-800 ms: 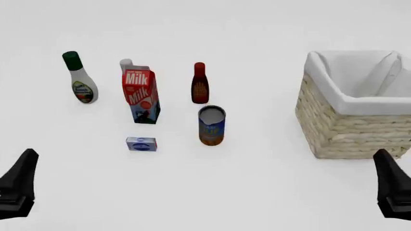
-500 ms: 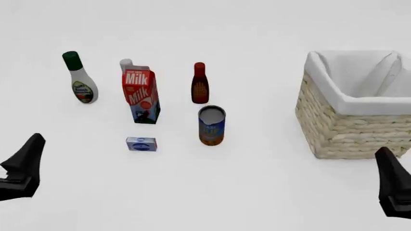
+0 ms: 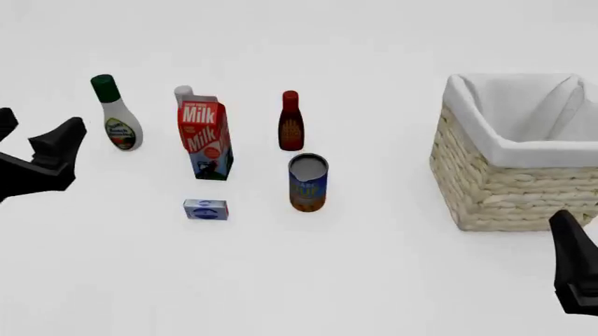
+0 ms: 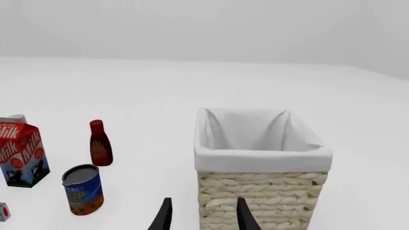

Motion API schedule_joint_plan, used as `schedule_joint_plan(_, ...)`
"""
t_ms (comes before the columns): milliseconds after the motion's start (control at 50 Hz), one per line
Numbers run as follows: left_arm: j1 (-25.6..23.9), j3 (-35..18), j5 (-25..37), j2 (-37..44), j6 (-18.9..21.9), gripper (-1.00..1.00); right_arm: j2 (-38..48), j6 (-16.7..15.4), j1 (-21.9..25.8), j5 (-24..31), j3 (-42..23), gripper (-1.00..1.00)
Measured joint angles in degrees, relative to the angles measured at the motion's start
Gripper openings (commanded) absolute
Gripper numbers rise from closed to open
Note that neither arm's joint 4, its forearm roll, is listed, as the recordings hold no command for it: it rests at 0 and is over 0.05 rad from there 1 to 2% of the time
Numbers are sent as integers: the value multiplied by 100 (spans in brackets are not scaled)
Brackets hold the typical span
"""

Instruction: Pick the ketchup and place it in the basket.

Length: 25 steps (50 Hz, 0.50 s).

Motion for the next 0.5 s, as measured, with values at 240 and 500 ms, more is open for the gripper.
schedule_joint_plan(240, -238, -1118, 218, 1151, 327, 100, 0, -4, 48, -27, 5, 100)
schedule_joint_plan(500, -276, -2560, 831, 2390, 416, 100, 0, -14, 101, -13, 12, 100)
